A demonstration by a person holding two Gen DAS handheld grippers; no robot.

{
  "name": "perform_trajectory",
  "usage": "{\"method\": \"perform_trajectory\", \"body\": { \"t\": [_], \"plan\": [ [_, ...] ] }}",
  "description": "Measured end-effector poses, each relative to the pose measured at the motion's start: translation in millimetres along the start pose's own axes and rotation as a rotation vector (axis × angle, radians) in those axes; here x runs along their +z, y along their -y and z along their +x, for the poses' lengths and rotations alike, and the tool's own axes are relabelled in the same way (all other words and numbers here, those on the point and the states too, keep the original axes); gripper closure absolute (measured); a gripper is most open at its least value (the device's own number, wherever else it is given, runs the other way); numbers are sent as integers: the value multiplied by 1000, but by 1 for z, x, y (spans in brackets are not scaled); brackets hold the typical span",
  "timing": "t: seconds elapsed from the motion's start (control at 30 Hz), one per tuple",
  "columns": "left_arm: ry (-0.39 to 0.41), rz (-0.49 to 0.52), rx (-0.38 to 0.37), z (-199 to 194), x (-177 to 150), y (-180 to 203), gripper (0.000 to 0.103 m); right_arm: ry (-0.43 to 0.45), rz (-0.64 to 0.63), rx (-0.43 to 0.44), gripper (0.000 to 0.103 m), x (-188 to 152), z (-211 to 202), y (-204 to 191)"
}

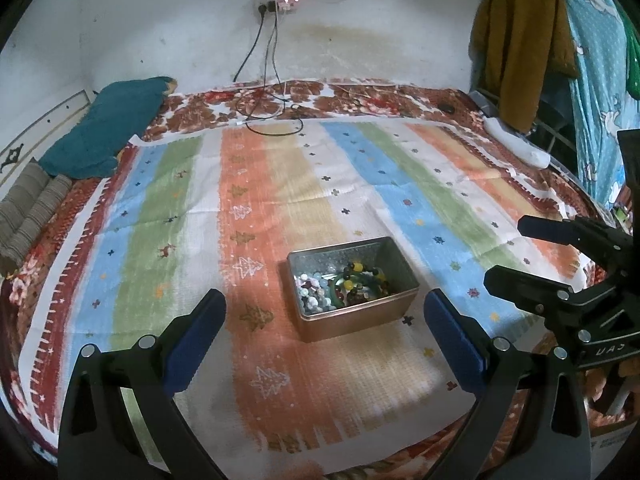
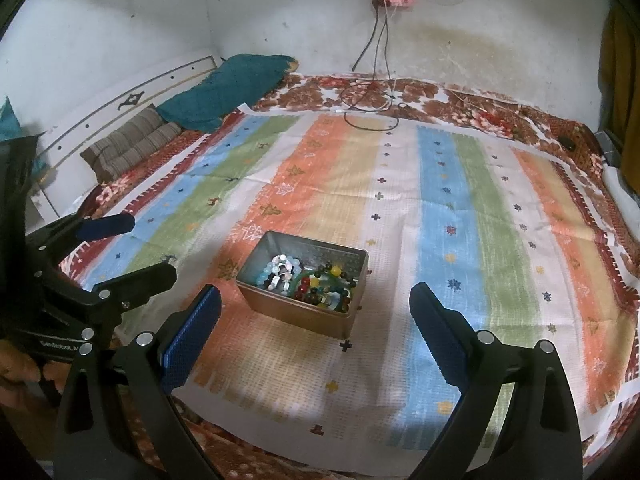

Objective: Organize jewelry

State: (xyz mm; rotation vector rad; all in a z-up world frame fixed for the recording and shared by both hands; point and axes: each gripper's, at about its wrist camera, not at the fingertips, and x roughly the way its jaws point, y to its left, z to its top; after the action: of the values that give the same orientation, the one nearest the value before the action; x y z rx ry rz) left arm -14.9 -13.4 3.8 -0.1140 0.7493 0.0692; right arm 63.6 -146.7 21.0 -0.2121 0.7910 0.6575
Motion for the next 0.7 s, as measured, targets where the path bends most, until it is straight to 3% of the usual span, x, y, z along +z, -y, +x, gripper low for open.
{"method": "perform_trajectory", "body": {
  "t": [0.7],
  "plan": [
    [0,5,12,0,1,2,6,1,1,1,7,0,0,1]
  ]
}}
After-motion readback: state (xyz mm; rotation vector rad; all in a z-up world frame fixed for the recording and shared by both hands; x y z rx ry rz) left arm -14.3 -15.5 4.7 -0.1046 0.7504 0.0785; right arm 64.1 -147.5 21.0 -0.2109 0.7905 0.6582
